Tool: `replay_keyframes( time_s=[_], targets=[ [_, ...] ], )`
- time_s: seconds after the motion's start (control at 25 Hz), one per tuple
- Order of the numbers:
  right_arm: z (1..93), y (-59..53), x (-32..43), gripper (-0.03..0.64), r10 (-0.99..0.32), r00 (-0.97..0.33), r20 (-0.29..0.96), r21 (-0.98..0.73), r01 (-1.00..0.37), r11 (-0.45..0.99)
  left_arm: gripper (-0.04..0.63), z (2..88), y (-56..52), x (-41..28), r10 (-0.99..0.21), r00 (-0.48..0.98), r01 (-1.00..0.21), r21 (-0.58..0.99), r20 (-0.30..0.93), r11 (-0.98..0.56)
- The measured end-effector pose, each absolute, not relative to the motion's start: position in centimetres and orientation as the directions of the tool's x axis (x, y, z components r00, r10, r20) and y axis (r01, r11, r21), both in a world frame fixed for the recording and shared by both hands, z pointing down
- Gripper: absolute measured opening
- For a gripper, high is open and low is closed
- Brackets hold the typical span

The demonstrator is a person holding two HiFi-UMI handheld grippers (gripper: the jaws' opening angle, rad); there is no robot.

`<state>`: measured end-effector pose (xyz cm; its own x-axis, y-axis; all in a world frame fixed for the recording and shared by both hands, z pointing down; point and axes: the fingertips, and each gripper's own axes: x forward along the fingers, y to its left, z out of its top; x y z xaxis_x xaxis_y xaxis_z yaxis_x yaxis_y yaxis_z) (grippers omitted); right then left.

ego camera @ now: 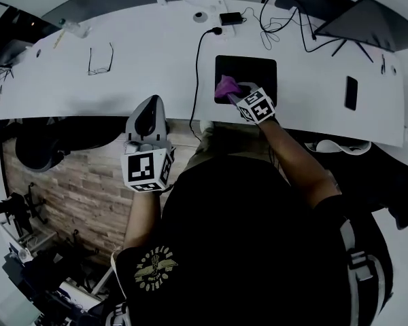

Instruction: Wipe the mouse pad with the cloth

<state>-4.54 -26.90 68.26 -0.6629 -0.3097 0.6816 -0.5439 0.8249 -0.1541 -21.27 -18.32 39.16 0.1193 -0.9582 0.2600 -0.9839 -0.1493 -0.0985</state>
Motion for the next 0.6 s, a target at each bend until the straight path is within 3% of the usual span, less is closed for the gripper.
replay_keyframes(
  time_s=[0.36, 0.6],
  targets=[
    [74.5, -27.3, -7.1, 0.089, -0.219, -0.594, 0.774, -0.141, -0.500, 0.855, 0.002, 39.8, -16.9, -22.9, -0.953, 0.079, -0.985, -0.123, 0.293, -0.120],
    [74.7, -27.3, -4.8, 0.091, -0.252, -0.574, 0.780, -0.170, -0.580, 0.796, 0.002, 39.8, -18.1, -21.2, -0.946, 0.130, -0.975, -0.138, 0.298, -0.177]
  ],
)
